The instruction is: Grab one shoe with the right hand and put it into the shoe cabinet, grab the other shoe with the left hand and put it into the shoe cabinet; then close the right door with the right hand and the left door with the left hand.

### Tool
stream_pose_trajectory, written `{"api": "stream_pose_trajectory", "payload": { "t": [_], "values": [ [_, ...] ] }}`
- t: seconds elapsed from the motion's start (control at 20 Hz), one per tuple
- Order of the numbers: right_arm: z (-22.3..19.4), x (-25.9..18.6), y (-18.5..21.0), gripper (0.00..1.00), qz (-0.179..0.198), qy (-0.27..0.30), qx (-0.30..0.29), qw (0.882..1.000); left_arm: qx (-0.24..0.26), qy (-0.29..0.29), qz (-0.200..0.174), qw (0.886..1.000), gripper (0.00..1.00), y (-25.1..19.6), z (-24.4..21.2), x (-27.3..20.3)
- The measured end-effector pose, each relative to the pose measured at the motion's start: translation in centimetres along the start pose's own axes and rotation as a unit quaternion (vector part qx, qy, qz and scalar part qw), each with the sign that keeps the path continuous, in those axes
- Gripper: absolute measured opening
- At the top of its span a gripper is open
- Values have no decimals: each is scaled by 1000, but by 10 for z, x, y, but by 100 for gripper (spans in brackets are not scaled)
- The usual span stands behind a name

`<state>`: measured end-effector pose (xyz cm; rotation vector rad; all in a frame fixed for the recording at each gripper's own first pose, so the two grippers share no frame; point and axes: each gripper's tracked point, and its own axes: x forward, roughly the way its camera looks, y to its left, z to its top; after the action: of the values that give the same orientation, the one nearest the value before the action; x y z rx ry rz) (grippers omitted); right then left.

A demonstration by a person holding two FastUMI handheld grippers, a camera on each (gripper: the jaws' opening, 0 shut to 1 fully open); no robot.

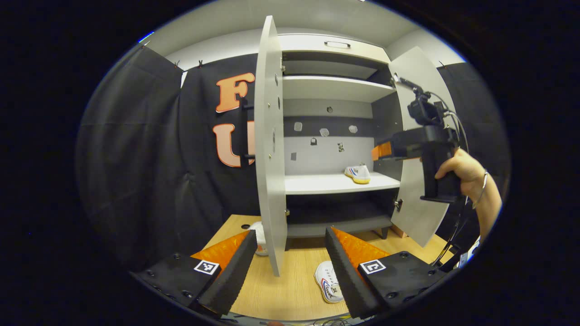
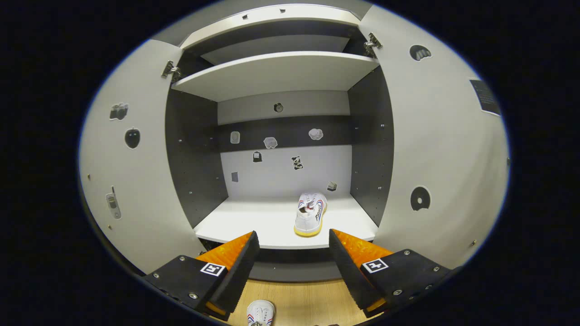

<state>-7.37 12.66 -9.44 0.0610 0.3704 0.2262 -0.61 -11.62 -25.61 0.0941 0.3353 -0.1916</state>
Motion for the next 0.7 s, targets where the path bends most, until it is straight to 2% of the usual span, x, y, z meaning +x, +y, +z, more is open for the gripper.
{"api": "stream_pose_trajectory", "payload": {
  "t": [0.25, 0.55, 0.7],
  "values": [
    [-7, -75, -16, 94, -1, -26, -29, 999, -6, 93, -54, 994, 97, -47, -86, 21],
    [-7, -136, -40, 94, -6, -35, -31, 999, 12, 192, -81, 978, 98, -82, -172, 51],
    [-9, -150, -56, 94, -17, -37, -45, 998, 17, 224, -83, 971, 98, -88, -198, 73]
  ]
}}
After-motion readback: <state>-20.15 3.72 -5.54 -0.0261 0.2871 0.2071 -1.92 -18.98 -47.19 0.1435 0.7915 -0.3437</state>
